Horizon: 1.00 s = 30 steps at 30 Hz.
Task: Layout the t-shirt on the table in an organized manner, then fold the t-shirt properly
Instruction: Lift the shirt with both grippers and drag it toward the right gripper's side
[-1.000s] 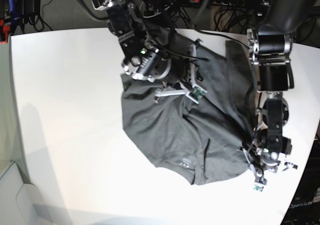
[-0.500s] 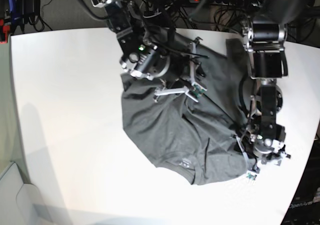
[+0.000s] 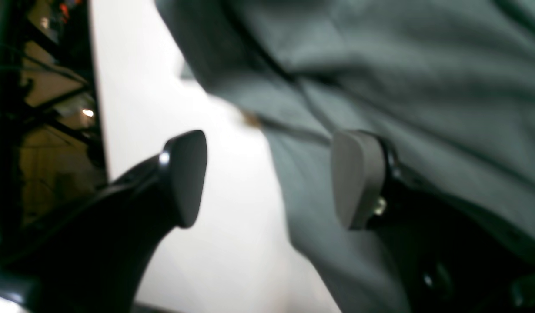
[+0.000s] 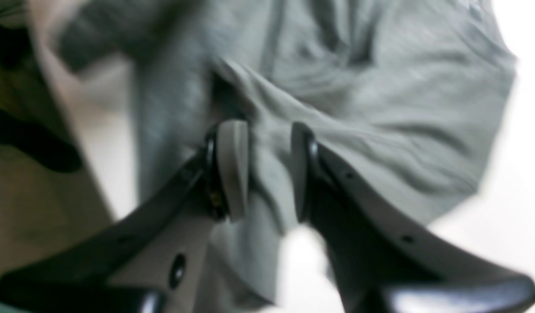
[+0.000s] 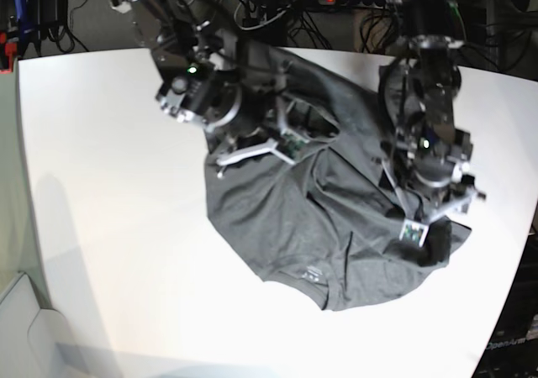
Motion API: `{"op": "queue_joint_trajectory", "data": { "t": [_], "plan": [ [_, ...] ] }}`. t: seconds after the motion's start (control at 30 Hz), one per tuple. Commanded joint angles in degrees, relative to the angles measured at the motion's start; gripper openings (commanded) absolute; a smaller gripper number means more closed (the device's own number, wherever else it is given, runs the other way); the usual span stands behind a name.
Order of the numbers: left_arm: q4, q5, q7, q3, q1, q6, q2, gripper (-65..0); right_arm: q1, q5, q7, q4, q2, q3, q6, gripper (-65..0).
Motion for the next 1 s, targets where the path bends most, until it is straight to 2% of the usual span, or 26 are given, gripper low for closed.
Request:
{"op": "queue_joint_trajectory", "data": {
  "t": [0.0,0.07,0.2,0.33,0.43,0.63,0.83,0.9,0.97],
  "plan": [
    [2.0,0.5,0.1,0.0,0.9,0.3,0.7,-21.9,2.1,0.4,1.3,1.1,0.3,0.8,0.0,-46.5],
    [2.9,0.7,-0.1,0.0,5.0,0.5,2.6,-21.9,3.9,0.4,1.2,1.1,1.2,2.3,0.0,-46.5],
    [0.8,0.3,-0.4,0.0,10.3,0.7,3.7,-21.9,7.8,0.4,1.2,0.6,1.9,4.7,0.0,-46.4],
    [-1.9,0.6,-4.7,-0.6,13.3,0.8,5.0,-21.9,12.5,0.4,1.2,-1.7,1.6,6.0,0.0,-46.4],
    [-3.9,0.4,-6.9,-4.2,14.2,0.6,6.4,-21.9,16.6,0.4,1.2,-5.7,1.4,6.0,0.0,-46.4],
    [-8.0,0.5,-9.5,-9.1,14.1,0.4,6.4,-21.9,27.0,0.4,2.0,-24.3,-0.5,6.0,0.1,-46.7],
    [-9.5,0.7,-11.8,-11.0,14.3,0.4,6.4,-21.9,33.8,0.4,9.8,-42.2,-1.9,6.0,0.1,-47.0],
    [-9.7,0.7,-11.8,-12.0,14.3,0.4,6.4,-21.9,35.5,0.4,11.3,-48.0,-2.2,6.0,0.1,-49.7],
    [-9.6,0.7,-11.8,-12.7,14.2,0.4,5.3,-21.9,36.9,0.4,13.0,-53.3,-2.4,6.0,0.1,-55.1]
  ]
}}
